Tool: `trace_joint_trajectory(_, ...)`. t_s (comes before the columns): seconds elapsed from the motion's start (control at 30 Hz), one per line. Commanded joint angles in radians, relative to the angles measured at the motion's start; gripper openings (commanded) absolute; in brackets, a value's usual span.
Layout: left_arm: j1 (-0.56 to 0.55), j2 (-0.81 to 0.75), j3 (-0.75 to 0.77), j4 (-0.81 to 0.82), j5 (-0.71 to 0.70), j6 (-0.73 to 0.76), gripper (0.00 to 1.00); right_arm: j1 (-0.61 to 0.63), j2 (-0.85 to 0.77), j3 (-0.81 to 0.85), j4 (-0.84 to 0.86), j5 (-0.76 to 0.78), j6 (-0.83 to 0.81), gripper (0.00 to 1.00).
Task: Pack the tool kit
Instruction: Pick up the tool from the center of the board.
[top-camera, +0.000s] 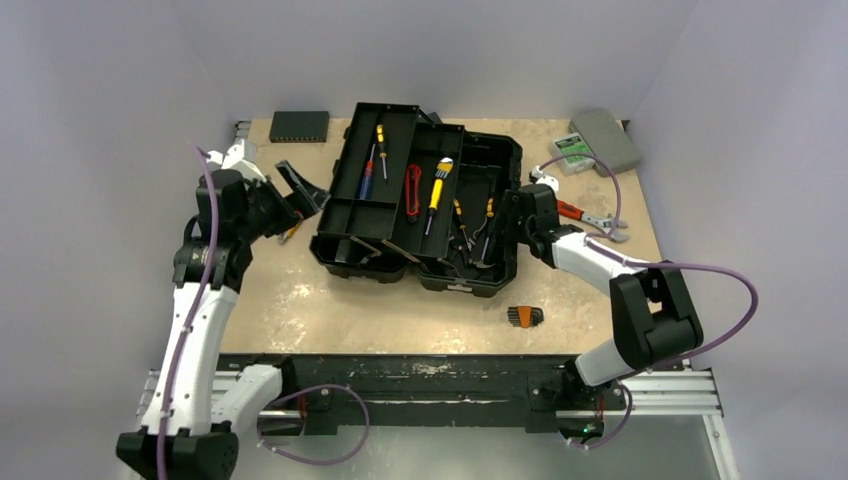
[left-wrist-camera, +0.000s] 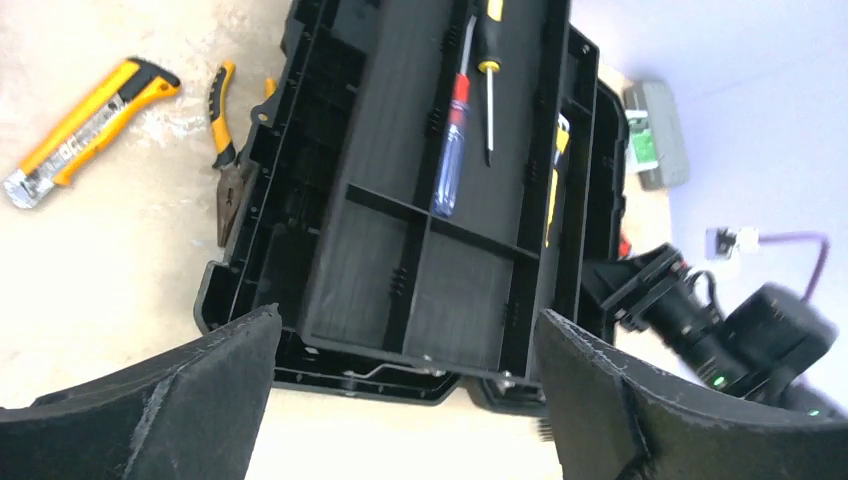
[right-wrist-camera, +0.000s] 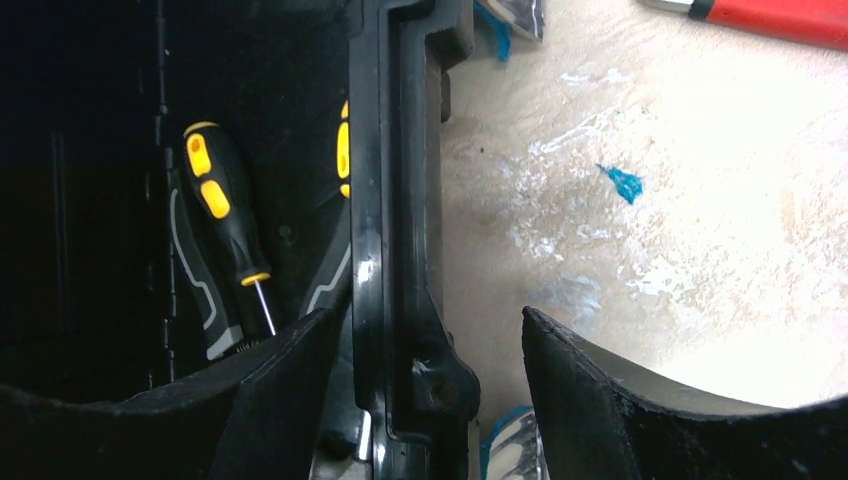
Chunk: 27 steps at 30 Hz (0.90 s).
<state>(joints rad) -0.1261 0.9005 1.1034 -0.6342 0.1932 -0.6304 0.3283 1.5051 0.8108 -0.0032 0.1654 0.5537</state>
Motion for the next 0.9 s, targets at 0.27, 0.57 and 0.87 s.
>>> trace_joint_trajectory(0.27,0.396,0.293,-0.169,0.352,0.369,-0.219,0.92,0.003,-0.111,-0.087,0.144,0.006,0.022,0.66)
trace_joint_trajectory(0.57,0.397,0.48,-0.273,0.573,0.456,-0.234,0.91,0.005,-0.139,-0.118,0.169,0.002,0.026,0.65)
trace_joint_trajectory(0.87,0.396,0.562,-0.248,0.545,0.436,-0.174,0.89,0.005,-0.132,-0.116,0.167,0.005,0.019,0.65)
